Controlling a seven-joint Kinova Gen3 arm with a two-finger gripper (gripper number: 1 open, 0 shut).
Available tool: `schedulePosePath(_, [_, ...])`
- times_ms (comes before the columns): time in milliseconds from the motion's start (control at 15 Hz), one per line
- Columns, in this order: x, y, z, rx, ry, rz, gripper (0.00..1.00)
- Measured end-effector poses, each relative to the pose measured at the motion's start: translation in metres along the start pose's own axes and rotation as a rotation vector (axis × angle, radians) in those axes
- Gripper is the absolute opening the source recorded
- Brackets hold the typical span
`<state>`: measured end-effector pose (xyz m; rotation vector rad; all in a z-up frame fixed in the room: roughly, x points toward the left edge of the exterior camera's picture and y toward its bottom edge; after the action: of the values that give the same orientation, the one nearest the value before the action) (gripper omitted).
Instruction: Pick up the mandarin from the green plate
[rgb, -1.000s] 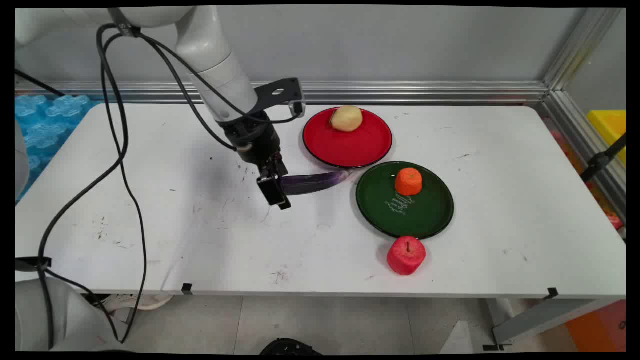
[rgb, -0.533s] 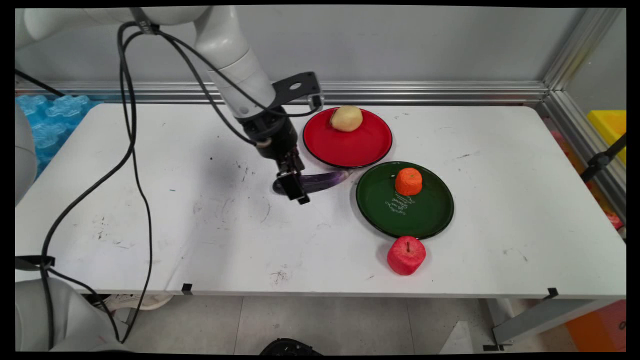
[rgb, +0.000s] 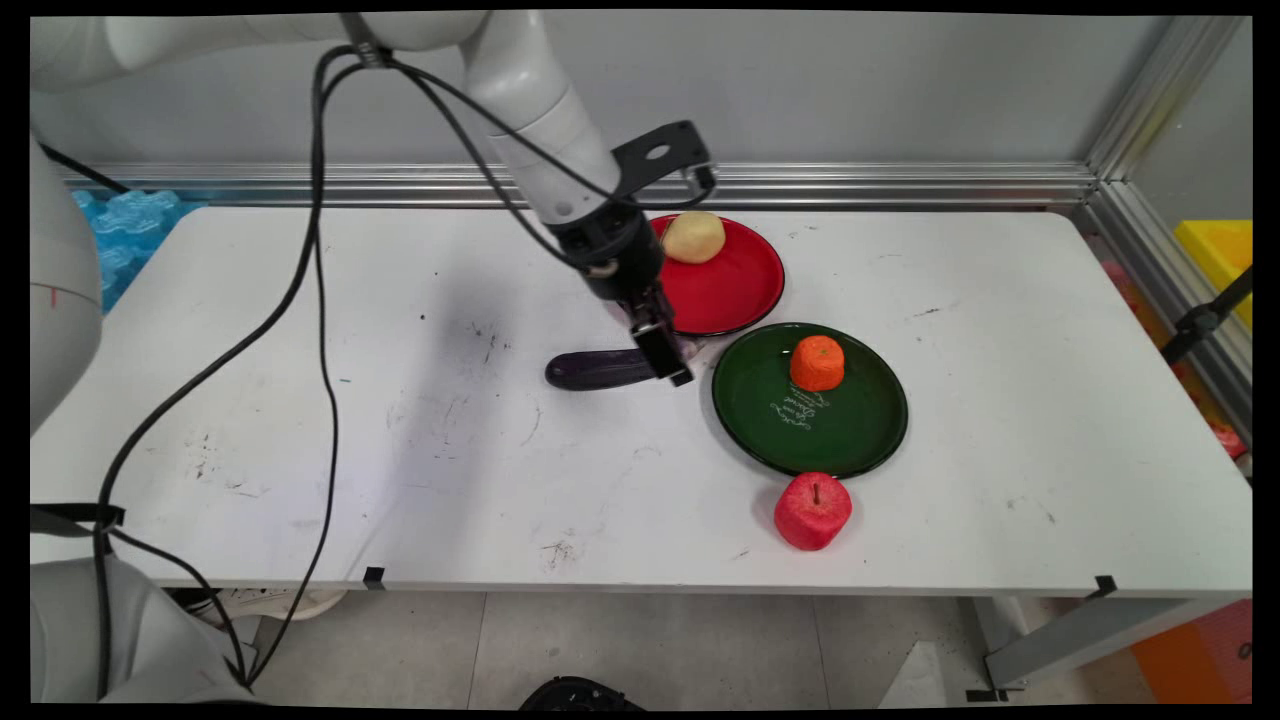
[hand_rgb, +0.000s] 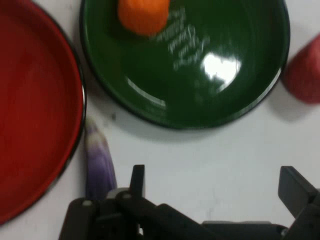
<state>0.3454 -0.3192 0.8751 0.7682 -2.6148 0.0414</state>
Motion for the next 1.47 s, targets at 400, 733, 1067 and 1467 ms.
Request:
schedulePosePath(400, [0.036, -0.002, 0.022, 0.011, 0.074, 0.01, 1.0])
schedulePosePath(733, [0.067, -0.004, 0.046, 0.024, 0.135, 0.023, 1.0])
schedulePosePath(1067, [0.091, -0.005, 0.065, 0.033, 0.179, 0.037, 1.0])
schedulePosePath(1467, [0.108, -0.003, 0.086, 0.032, 0.205, 0.065, 1.0])
